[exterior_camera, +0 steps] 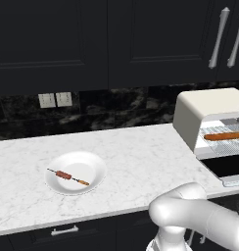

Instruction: Pick up the kebab skewer and baguette bread, and place them inside the toaster oven. Close the toaster oven door and start by setting the timer.

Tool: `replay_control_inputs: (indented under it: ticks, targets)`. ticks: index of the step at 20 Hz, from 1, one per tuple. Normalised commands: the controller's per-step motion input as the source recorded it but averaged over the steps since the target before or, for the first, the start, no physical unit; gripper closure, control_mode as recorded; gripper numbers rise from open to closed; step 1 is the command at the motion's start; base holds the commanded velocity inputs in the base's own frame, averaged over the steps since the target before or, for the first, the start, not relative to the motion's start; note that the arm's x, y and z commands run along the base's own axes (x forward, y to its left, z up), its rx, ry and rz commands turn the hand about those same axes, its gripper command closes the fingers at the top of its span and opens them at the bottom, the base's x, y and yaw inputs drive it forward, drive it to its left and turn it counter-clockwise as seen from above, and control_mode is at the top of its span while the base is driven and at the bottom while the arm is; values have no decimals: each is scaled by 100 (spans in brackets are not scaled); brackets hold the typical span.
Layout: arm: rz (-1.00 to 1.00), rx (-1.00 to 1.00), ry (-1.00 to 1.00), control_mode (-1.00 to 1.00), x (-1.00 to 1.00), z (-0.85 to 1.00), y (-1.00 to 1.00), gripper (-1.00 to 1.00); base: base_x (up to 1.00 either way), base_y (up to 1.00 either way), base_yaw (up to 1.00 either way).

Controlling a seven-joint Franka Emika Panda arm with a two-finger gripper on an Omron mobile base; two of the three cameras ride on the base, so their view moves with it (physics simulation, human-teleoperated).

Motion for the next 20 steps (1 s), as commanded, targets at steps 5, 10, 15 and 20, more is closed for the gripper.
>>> replay_control_inputs:
  ticks: [5, 10, 15, 20]
  targets:
    - [-2, 1, 30, -100, -50, 16, 46, -100, 0, 0, 0]
    - [-8, 0, 31, -100, -62, 0, 97, -100, 0, 0, 0]
    - [-21, 0, 18, -100, -27, 0, 100, -100, 0, 0, 0]
    - [-29, 0, 3, -100, 3, 1, 100, -100, 0, 0, 0]
